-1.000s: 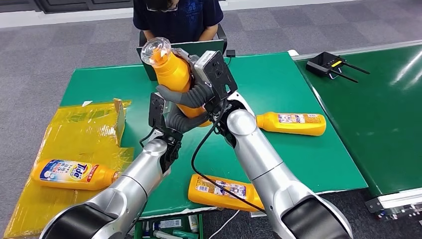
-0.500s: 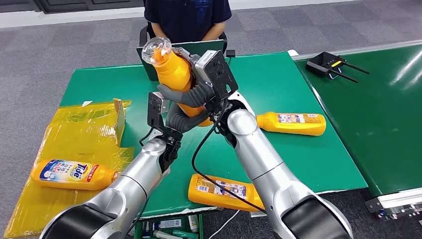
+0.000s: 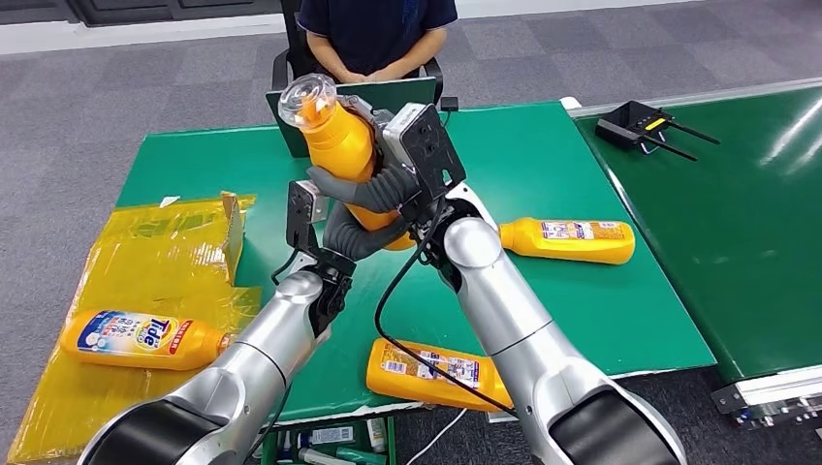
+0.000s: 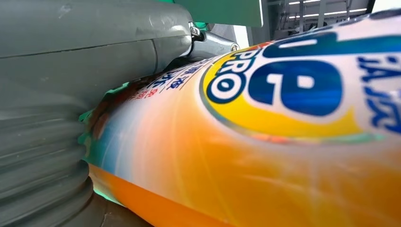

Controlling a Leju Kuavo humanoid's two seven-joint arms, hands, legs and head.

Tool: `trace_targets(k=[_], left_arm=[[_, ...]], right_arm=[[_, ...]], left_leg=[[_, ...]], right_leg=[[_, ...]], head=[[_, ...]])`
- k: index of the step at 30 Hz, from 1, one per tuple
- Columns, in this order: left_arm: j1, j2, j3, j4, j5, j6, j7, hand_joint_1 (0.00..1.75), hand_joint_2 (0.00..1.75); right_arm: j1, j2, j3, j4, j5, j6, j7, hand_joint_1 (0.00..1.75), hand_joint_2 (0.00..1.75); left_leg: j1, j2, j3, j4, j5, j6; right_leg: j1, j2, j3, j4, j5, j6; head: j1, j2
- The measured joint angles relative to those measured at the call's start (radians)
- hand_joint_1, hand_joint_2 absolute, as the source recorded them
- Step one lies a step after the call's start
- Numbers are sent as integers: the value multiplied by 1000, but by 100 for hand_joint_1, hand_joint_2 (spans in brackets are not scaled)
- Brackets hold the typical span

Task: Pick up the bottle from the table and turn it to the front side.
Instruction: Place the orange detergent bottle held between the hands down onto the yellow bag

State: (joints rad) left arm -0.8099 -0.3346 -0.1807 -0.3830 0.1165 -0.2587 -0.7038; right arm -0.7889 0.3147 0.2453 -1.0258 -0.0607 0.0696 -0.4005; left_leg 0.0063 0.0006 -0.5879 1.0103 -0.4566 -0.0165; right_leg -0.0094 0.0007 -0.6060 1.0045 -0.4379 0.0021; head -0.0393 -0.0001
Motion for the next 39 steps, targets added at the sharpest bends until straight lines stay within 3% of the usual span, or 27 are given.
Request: trace_targets(k=[7, 8, 11, 12, 21, 32, 39], left_arm=[[0, -1, 4, 0, 0, -1, 0, 175, 175], [0, -1, 5, 0, 0, -3, 0, 175, 175], [0, -2, 10, 0, 0, -9, 0, 175, 175], [0, -3, 12, 0, 0, -12, 0, 175, 175], [-7, -6, 28, 0, -1, -12, 0, 175, 175], [-20, 16, 32, -2, -68, 83, 0, 175, 175], [-42, 96, 33, -10, -178, 209, 0, 175, 175]], right_arm=[[1, 0, 0, -1, 9, 1, 0, 175, 175], [1, 0, 0, -1, 11, 1, 0, 161, 175], [1, 0, 0, -5, 17, 2, 0, 31, 175], [1, 0, 0, -6, 18, 3, 0, 0, 175], [14, 0, 0, -27, 28, 7, 10, 0, 175], [49, -10, 0, -75, 39, 4, 14, 0, 175], [133, -30, 0, -168, 90, 15, 9, 0, 175]], left_leg=[[0, 0, 0, 0, 0, 0], [0, 0, 0, 0, 0, 0], [0, 0, 0, 0, 0, 0], [0, 0, 0, 0, 0, 0], [0, 0, 0, 0, 0, 0], [0, 0, 0, 0, 0, 0], [0, 0, 0, 0, 0, 0]], right_leg=[[0, 0, 0, 0, 0, 0], [0, 0, 0, 0, 0, 0], [0, 0, 0, 0, 0, 0], [0, 0, 0, 0, 0, 0], [0, 0, 0, 0, 0, 0], [0, 0, 0, 0, 0, 0], [1, 0, 0, 0, 0, 0]], head=[[0, 0], [0, 0], [0, 0], [0, 0], [0, 0], [0, 0], [0, 0]])
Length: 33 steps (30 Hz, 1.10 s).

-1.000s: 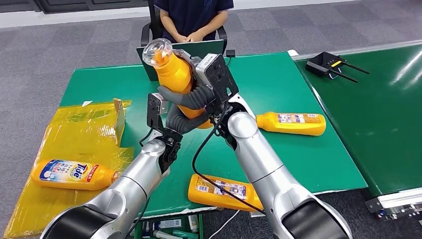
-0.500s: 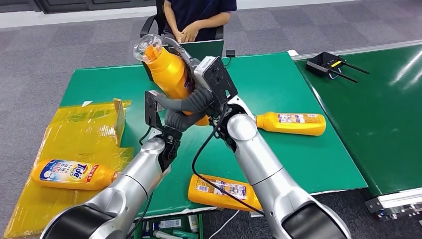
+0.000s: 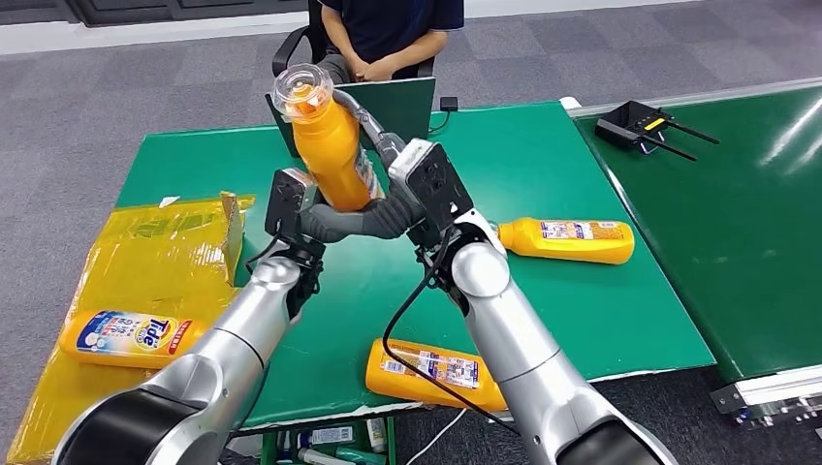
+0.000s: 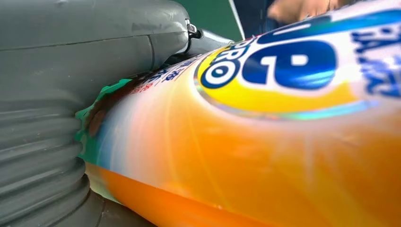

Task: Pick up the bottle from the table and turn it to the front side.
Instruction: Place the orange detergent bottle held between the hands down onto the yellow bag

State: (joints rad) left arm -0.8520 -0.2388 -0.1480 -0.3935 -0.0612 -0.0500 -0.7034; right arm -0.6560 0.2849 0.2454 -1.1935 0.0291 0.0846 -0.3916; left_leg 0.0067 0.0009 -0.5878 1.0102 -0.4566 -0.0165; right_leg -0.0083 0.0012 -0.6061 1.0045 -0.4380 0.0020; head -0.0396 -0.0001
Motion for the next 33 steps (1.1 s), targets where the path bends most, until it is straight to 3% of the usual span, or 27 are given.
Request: trace_targets(k=[8, 19, 27, 33], left_arm=[[-43, 122, 1, -12, -119, 102, 2, 175, 175], [-55, 174, 1, -16, -169, 146, 6, 175, 175], [-58, 270, 17, -28, -256, 231, 17, 175, 175], [-63, 353, 21, -44, -415, 326, 104, 175, 175]], right_arm=[[133, -39, 7, -57, 32, 22, -30, 0, 175], [178, -58, 16, -73, 32, 20, -39, 0, 175], [243, -76, 17, -89, 86, -2, -74, 0, 175], [321, -105, 17, -123, 136, -19, -76, 0, 175]], left_leg=[[1, 0, 0, 0, 0, 0], [1, 0, 0, 0, 0, 0], [2, 1, 0, 0, 0, 0], [2, 1, 0, 0, 0, -1]], right_leg=[[1, 0, 0, 0, 0, 0], [0, 0, 0, 0, 0, 0], [2, 1, -1, 0, -1, -1], [2, 0, -1, 0, -1, -1]], head=[[0, 0], [0, 0], [0, 0], [0, 0]])
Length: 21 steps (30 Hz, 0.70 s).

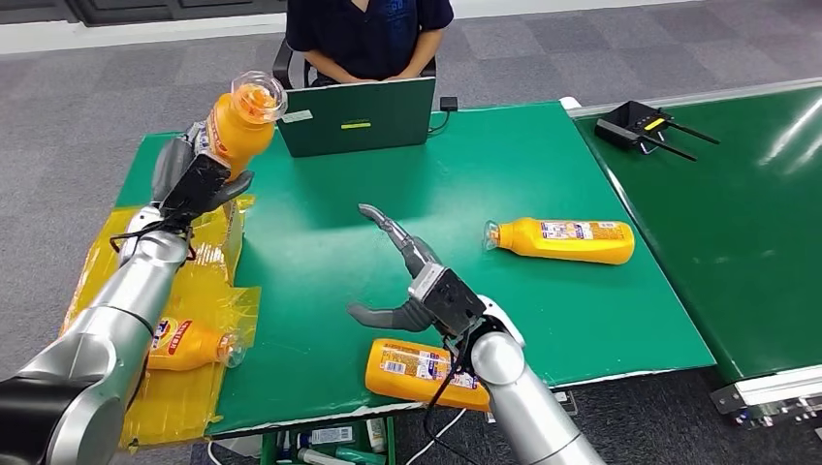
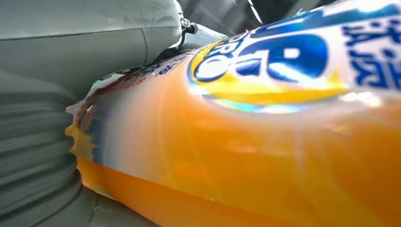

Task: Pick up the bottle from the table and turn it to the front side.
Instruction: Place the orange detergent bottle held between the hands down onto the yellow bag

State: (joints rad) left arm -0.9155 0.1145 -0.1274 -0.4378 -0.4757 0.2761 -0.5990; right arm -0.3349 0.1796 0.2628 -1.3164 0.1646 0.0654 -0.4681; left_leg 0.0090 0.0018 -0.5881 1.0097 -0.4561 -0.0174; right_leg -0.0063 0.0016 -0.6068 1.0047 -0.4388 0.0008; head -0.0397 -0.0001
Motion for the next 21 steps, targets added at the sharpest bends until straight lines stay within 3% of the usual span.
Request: trace_targets(k=[10, 21], left_arm=[[-42, 159, -2, 9, -289, 78, 185, 175, 175], [-41, 304, -40, 28, -571, 21, 336, 175, 175]], right_arm=[[99, -41, -6, -16, 0, 7, -6, 0, 175], [184, -55, -58, -42, -8, 37, -4, 0, 175]], left_leg=[[0, 2, 0, 0, 0, 0], [0, 3, -1, 0, -1, -1]], right_leg=[[0, 2, -1, 0, 0, 0], [1, 3, -2, 0, -1, -1]], head=[[0, 0], [0, 0]])
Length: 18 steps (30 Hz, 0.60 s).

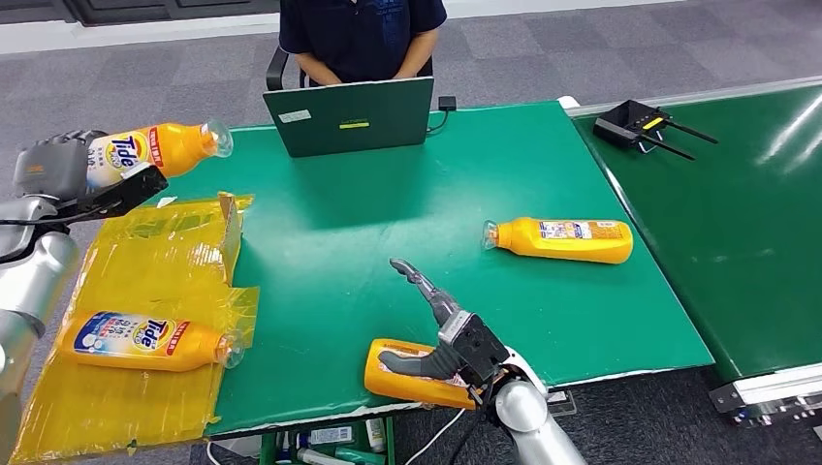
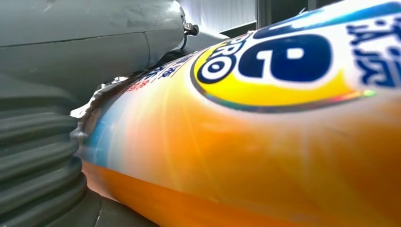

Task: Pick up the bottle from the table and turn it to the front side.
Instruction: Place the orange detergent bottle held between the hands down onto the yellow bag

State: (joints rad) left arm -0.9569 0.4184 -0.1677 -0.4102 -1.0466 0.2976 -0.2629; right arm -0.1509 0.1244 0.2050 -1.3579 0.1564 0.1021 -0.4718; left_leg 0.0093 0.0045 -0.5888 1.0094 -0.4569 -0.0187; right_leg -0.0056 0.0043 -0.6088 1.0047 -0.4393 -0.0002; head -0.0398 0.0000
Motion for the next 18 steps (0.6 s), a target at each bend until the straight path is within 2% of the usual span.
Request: trace_targets(k=[9, 18], left_arm=[[30, 54, -14, 10, -48, -39, -8, 175, 175], [199, 84, -14, -10, -102, -103, -127, 175, 175]], right_arm=[[28, 0, -25, -21, 6, 5, 1, 0, 175], [69, 0, -61, -37, 18, 23, 0, 0, 175]], left_leg=[[0, 0, -1, 0, 0, 0], [0, 0, -1, 0, -2, -1]], right_leg=[[0, 0, 0, 0, 0, 0], [0, 0, -1, 0, -1, -1]], head=[[0, 0], [0, 0]])
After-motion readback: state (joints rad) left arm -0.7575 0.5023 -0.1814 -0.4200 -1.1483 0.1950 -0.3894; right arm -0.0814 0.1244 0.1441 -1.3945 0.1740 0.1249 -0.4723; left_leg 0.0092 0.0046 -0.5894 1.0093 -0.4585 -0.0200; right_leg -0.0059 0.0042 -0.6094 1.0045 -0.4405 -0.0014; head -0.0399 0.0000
